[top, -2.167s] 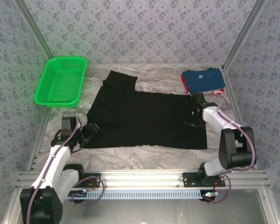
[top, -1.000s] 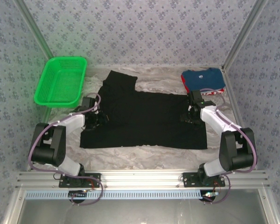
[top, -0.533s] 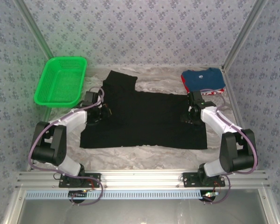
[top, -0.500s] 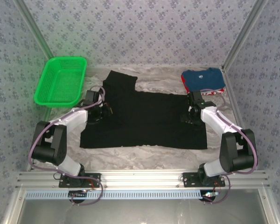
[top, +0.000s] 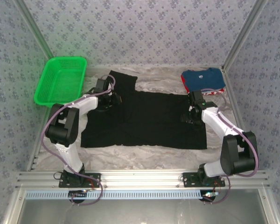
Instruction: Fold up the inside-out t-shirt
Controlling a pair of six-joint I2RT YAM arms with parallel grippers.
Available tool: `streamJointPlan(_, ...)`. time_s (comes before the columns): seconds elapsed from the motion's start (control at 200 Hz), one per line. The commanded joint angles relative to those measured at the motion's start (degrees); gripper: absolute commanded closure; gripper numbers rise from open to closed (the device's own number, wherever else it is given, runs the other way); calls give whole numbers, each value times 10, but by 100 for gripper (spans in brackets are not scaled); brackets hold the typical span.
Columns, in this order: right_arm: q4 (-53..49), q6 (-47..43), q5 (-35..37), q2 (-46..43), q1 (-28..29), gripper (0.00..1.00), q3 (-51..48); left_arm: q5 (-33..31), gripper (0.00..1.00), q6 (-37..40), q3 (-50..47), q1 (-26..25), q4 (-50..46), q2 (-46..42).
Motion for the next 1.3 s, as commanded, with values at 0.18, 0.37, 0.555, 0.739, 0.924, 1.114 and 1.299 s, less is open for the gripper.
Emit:
streamJointPlan(0.18, -20, -12, 5, -16, 3, 57, 4, 0, 52, 29, -12, -2, -10, -72)
streamJointPlan(0.37, 6, -6, -3, -6, 1, 49, 2, -63, 47, 22, -138, 24, -35, -194)
streamJointPlan(0.555, -5, 19, 12, 65, -18, 45, 16, 4, 46, -25, -245, 68, -25, -242)
streamJointPlan(0.739, -4, 26, -4, 93, -62, 45, -7, 11, 45, -33, -310, 96, -8, -242)
streamJointPlan(0.924, -16, 14, -17, 105, -80, 43, -25, -10, 45, -26, -378, 134, -22, -280)
streamJointPlan(1.114, -29, 4, -23, 98, -83, 41, -41, -30, 45, -66, -442, 141, -58, -383)
streamJointPlan(1.299, -56, -6, -8, 89, -60, 41, -40, -51, 43, -91, -471, 139, -119, -517)
